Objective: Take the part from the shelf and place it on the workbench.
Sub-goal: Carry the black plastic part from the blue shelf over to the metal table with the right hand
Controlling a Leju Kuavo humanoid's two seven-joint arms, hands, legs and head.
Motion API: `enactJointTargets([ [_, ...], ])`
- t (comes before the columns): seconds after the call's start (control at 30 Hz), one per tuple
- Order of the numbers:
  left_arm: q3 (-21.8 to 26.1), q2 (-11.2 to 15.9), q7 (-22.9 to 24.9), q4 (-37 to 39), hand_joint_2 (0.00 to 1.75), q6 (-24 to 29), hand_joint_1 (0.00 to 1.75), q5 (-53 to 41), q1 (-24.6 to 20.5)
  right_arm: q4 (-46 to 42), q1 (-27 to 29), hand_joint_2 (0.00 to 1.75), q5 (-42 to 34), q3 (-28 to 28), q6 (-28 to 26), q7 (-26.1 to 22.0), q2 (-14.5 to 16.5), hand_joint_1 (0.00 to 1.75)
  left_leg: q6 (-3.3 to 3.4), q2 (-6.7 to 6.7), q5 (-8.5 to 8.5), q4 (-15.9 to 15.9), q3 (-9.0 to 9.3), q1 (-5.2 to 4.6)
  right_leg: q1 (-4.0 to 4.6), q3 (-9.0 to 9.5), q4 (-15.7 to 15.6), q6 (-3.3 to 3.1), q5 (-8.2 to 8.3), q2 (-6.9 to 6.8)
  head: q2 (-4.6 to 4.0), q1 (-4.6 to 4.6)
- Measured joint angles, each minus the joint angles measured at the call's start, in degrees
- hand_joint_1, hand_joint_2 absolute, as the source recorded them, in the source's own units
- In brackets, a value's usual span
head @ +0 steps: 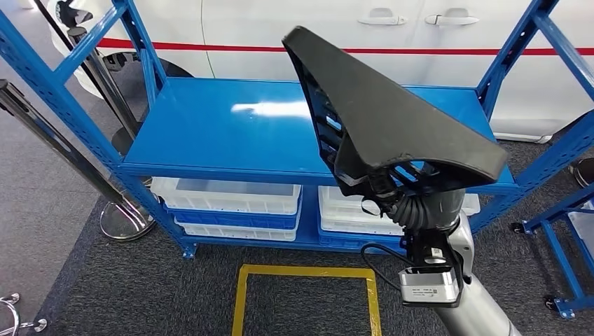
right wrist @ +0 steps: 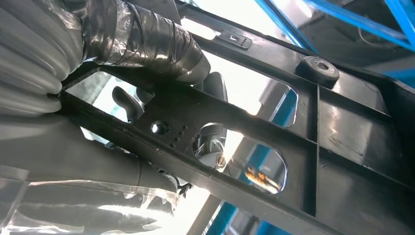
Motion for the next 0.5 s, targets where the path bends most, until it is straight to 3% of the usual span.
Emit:
enactJointTargets([
  [0.07, 0.0, 0.1, -0.1, 0.0, 0.0, 0.0, 0.0, -0.1, 0.1, 0.0, 0.1, 1.75, 0.1, -0.1, 0.0, 0.0, 0.0, 1.75, -0.73, -0.17, -1.31, 0.9, -0.78, 0.13, -0.23, -1.07, -0.2, -0.96, 1.25, -0.19, 0.0, -0.03],
  [0.13, 0.0, 0.1, -0.3, 0.0, 0.0, 0.0, 0.0, -0.2, 0.2, 0.0, 0.1, 1.75, 0.2, -0.1, 0.0, 0.0, 0.0, 1.75, -1.48, -0.26, -6.54, 5.4, -2.29, 0.38, -0.4, -2.58, -0.3, -1.65, 2.71, -0.35, 0.0, -0.07],
  [0.17, 0.0, 0.1, -0.3, 0.0, 0.0, -0.1, 0.0, -0.3, 0.2, 0.0, 0.1, 1.75, 0.2, -0.1, 0.0, 0.1, 0.0, 1.75, -1.83, -0.26, -9.47, 9.0, -3.03, 0.5, -0.36, -3.48, -0.2, -1.8, 3.41, -0.36, 0.0, -0.08],
  [0.2, 0.0, 0.0, -0.4, 0.0, 0.0, -0.1, 0.0, -0.3, 0.2, 0.0, 0.2, 1.75, 0.3, -0.1, 0.0, 0.1, 0.0, 1.75, -2.09, -0.25, -11.38, 12.5, -3.51, 0.62, -0.3, -4.38, -0.2, -1.79, 4.08, -0.37, 0.0, -0.08],
  [0.23, 0.0, 0.0, -0.4, 0.0, 0.0, -0.1, 0.0, -0.3, 0.2, 0.0, 0.2, 1.75, 0.4, -0.1, 0.0, 0.1, 0.0, 1.75, -2.25, -0.24, -11.92, 15.0, -3.44, 0.7, -0.24, -5.32, 0.0, -1.75, 4.74, -0.39, 0.0, -0.08],
  [0.27, 0.0, 0.0, -0.4, 0.0, 0.0, -0.1, 0.0, -0.3, 0.2, 0.0, 0.2, 1.75, 0.6, -0.1, 0.1, 0.2, 0.0, 1.75, -2.27, -0.24, -11.15, 15.9, -2.6, 0.74, -0.2, -6.25, 0.1, -1.69, 5.37, -0.4, 0.0, -0.08],
  [0.3, 0.0, 0.0, -0.5, 0.0, 0.0, -0.1, 0.0, -0.3, 0.1, 0.0, 0.3, 1.75, 0.8, -0.1, 0.1, 0.3, 0.0, 1.75, -2.15, -0.24, -9.63, 14.8, -0.83, 0.75, -0.17, -7.1, 0.3, -1.6, 5.95, -0.41, 0.0, -0.08],
  [0.33, 0.0, 0.1, -0.5, 0.0, 0.0, -0.1, 0.0, -0.3, 0.1, 0.0, 0.3, 1.75, 1.0, -0.1, 0.1, 0.3, 0.0, 1.75, -1.88, -0.26, -8.28, 11.6, 2.01, 0.73, -0.13, -7.87, 0.4, -1.47, 6.56, -0.41, 0.0, -0.09],
  [0.4, 0.0, 0.1, -0.6, 0.0, 0.0, -0.2, 0.0, -0.3, 0.0, -0.1, 0.3, 1.75, 1.3, -0.1, 0.0, 0.5, 0.0, 1.75, -1.19, -0.3, -8.22, 3.0, 8.33, 0.46, -0.01, -8.87, 0.5, -1.01, 7.65, -0.42, 0.0, -0.08],
  [0.43, 0.0, 0.1, -0.6, 0.0, 0.0, -0.2, 0.0, -0.3, -0.1, -0.1, 0.3, 1.75, 1.3, -0.1, 0.0, 0.5, 0.0, 1.75, -0.86, -0.33, -8.76, -0.3, 10.35, 0.26, -0.01, -9.06, 0.4, -0.7, 8.22, -0.48, 0.0, -0.07],
  [0.5, 0.0, 0.2, -0.6, 0.0, 0.0, -0.3, 0.0, -0.3, -0.2, -0.1, 0.3, 1.75, 1.6, -0.1, 0.0, 0.6, 0.0, 1.75, -0.3, -0.34, -8.93, -2.5, 11.06, -0.04, -0.11, -9.14, -0.1, 0.03, 9.4, -0.62, 0.0, -0.05],
])
